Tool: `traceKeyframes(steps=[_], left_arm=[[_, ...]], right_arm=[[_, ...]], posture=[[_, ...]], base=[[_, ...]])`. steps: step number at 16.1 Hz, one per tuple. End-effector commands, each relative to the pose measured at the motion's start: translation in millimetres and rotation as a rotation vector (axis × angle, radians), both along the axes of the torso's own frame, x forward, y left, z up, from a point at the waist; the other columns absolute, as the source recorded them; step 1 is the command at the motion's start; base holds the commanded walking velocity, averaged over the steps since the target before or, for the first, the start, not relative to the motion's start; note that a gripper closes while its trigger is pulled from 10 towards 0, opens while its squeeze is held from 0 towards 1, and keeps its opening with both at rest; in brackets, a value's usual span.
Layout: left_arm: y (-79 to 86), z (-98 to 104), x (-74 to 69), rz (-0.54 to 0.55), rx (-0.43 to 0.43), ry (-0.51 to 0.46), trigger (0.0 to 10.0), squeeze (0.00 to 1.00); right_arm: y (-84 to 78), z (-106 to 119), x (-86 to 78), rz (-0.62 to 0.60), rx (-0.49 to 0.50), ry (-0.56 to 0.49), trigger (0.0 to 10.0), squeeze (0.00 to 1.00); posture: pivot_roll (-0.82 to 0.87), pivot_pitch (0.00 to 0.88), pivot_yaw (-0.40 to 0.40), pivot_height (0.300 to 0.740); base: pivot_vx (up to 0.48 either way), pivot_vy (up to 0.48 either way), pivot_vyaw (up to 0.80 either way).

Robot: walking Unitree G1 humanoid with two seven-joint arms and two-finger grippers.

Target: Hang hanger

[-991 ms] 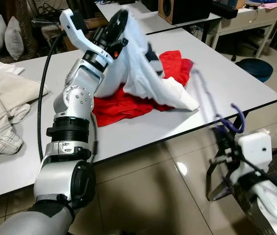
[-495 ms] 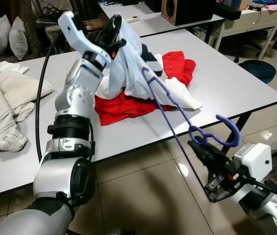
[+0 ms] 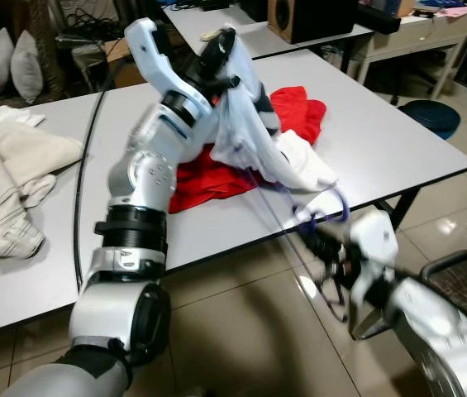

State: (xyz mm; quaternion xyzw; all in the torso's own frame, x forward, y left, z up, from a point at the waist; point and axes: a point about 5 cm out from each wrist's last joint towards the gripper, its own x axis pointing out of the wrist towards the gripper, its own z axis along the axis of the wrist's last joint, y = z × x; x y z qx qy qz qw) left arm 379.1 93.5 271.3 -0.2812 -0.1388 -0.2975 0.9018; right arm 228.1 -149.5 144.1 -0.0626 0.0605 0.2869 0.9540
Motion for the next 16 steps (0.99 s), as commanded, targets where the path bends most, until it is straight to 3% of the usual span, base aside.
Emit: traceKeyframes(steps=[1, 3, 4, 8, 10, 11, 12, 13, 14, 15, 16], left_arm=[[8.3, -5, 0.9, 0.070, 0.039, 0.009, 0.0, 0.00], [22.4, -11, 5.2, 0.187, 0.084, 0.045, 0.0, 0.00], [23.8, -11, 4.8, 0.189, 0.085, 0.041, 0.0, 0.00], [23.0, -10, 4.7, 0.231, 0.155, 0.018, 0.0, 0.00], [20.1, -10, 4.5, 0.228, 0.187, 0.006, 0.4, 0.00], [14.8, -16, 4.8, 0.214, 0.257, 0.011, 3.1, 0.00], [10.1, -30, 7.8, 0.218, 0.372, 0.072, 10.0, 0.00], [12.6, -51, 13.4, 0.262, 0.433, 0.206, 10.0, 0.00], [14.8, -60, 15.1, 0.282, 0.436, 0.261, 10.0, 0.00], [29.3, -97, 18.7, 0.359, 0.406, 0.524, 10.0, 1.00], [37.6, -115, 17.1, 0.403, 0.390, 0.636, 10.0, 1.00]], right_arm=[[-4.3, 5, 2.3, -0.040, 0.018, -0.019, 10.0, 0.00], [-6.4, 11, -12.2, -0.050, 0.107, -0.013, 10.0, 0.00], [-9.8, 8, -15.7, -0.080, 0.120, 0.005, 10.0, 0.00], [-25.9, -1, -11.9, -0.236, 0.097, 0.034, 10.0, 0.00], [-27.5, 1, -8.6, -0.253, 0.102, 0.032, 10.0, 0.00], [-24.7, 3, -5.6, -0.231, 0.106, 0.029, 10.0, 0.00], [-20.1, 3, -3.5, -0.190, 0.103, 0.031, 10.0, 0.00], [-16.9, 2, -1.9, -0.164, 0.093, 0.034, 10.0, 0.00], [-16.1, 1, -1.4, -0.157, 0.088, 0.034, 10.0, 0.00], [-15.3, 4, -1.7, -0.153, 0.099, 0.024, 10.0, 0.00], [-16.3, 5, -3.3, -0.162, 0.113, 0.020, 10.0, 0.00]], posture=[[-0.12, 0.000, 0.107, 0.740], [-0.12, 0.000, 0.100, 0.740], [-0.12, 0.000, 0.101, 0.740], [-0.13, 0.000, 0.111, 0.740], [-0.13, 0.000, 0.116, 0.740], [-0.14, 0.000, 0.117, 0.740], [-0.14, 0.000, 0.117, 0.740], [-0.13, 0.000, 0.114, 0.740], [-0.13, 0.000, 0.112, 0.740], [-0.13, 0.000, 0.106, 0.740], [-0.13, 0.000, 0.105, 0.740]], base=[[0.000, 0.000, 0.00], [0.000, 0.000, 0.00], [0.000, 0.000, 0.00], [0.000, 0.000, 0.00], [0.000, 0.000, 0.00], [0.000, 0.000, 0.00], [0.000, 0.000, 0.00], [0.000, 0.000, 0.00], [0.000, 0.000, 0.00], [0.000, 0.000, 0.00], [0.000, 0.000, 0.00]])
